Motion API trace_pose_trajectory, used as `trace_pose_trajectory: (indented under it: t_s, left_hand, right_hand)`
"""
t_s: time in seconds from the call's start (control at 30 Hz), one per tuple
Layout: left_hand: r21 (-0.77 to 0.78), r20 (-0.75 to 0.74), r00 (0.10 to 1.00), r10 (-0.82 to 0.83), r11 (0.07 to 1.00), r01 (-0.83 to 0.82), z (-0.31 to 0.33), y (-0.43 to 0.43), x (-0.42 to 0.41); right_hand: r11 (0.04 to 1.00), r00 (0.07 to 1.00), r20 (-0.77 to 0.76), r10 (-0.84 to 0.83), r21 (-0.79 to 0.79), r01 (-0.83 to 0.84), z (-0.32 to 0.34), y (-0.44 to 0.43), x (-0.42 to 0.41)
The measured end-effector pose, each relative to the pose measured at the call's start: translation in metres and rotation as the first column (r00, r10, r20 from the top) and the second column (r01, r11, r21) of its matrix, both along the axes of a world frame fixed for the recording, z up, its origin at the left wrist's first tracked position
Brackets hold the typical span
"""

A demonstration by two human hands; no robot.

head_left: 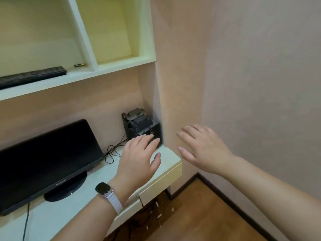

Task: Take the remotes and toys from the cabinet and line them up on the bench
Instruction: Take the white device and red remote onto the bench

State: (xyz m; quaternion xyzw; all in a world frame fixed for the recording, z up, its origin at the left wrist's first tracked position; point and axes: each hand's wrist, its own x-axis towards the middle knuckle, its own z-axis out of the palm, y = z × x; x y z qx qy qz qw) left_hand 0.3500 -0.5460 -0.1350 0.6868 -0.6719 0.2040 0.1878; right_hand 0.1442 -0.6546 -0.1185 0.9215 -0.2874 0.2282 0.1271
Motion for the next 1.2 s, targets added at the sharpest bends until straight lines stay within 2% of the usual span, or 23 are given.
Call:
trace_pose_trajectory:
  t_s: [0.3,0.63,0.87,1.0,1.2]
  left_hand:
    - [-0.202,-0.006,0.994,-0.113,0.973,0.110,0.012,-0.089,0.126]
    - [-0.240,0.019,0.986,-0.168,0.956,0.167,0.061,-0.150,0.196]
    - [-0.335,0.038,0.993,-0.110,0.935,0.117,0.135,-0.181,0.205]
    - [-0.423,0.010,0.998,-0.062,0.904,0.060,0.184,-0.202,0.205]
    - [-0.531,0.092,0.995,-0.032,0.844,0.076,0.266,-0.225,0.194]
  right_hand:
    - [0.999,1.000,0.004,-0.025,-0.034,0.025,0.017,-0.075,0.125]
    - [0.995,0.996,0.081,-0.043,-0.092,0.050,0.060,-0.134,0.200]
    - [0.986,0.968,0.249,0.030,-0.168,0.012,0.127,-0.177,0.225]
    - [0.956,0.939,0.328,0.099,-0.292,0.001,0.177,-0.210,0.235]
    - [0.898,0.872,0.426,0.240,-0.440,-0.033,0.253,-0.252,0.242]
